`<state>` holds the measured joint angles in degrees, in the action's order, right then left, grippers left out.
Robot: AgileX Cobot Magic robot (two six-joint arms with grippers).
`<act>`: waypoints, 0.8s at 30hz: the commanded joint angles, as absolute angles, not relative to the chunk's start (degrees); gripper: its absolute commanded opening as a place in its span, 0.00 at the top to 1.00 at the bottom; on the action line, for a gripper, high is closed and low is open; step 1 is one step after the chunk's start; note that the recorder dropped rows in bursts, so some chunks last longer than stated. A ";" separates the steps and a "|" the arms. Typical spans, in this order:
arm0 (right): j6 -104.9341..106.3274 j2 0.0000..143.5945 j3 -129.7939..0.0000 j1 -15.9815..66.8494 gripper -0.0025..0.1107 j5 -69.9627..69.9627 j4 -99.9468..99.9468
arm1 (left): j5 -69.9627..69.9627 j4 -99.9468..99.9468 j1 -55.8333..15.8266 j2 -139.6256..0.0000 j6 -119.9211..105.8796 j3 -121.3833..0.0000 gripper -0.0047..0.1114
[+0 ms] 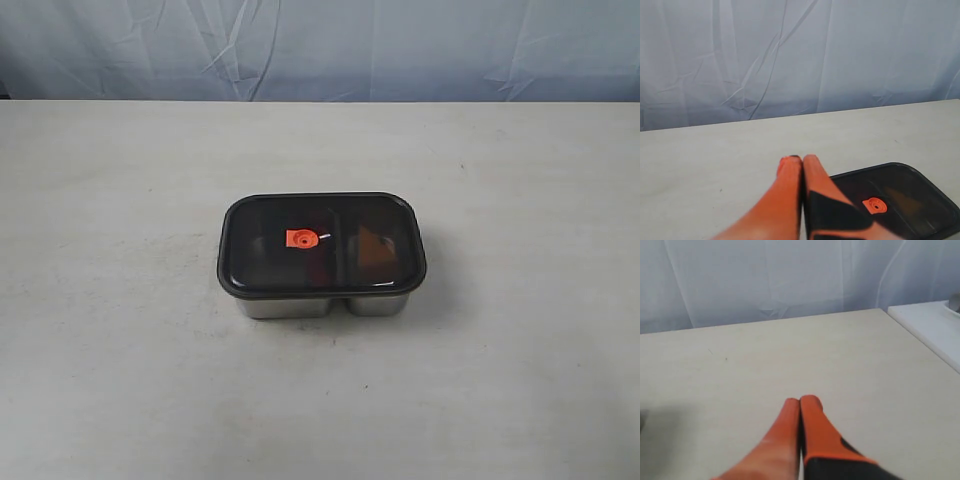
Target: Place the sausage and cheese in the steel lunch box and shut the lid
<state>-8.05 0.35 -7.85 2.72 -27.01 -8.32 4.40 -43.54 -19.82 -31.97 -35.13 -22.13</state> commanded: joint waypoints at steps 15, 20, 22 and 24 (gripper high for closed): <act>2.06 0.00 -1.29 1.36 0.99 -22.80 -4.31 | 3.83 -43.57 -19.59 -31.76 -34.95 -22.04 0.96; 2.06 0.00 0.00 1.36 0.99 -21.53 -4.31 | 3.83 -43.57 -19.59 -31.76 -34.95 -22.04 0.96; 1.95 0.00 0.00 1.36 0.99 -21.20 -4.11 | 3.83 -43.57 -19.59 -31.76 -34.95 -22.04 0.96; 1.73 0.00 0.00 1.36 0.99 -21.20 -3.89 | 3.83 -43.57 -19.59 -31.76 -34.95 -22.04 0.96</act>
<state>1.75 0.35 -0.32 1.67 -22.23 -4.06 4.40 -43.54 -19.82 -31.97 -35.13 -22.13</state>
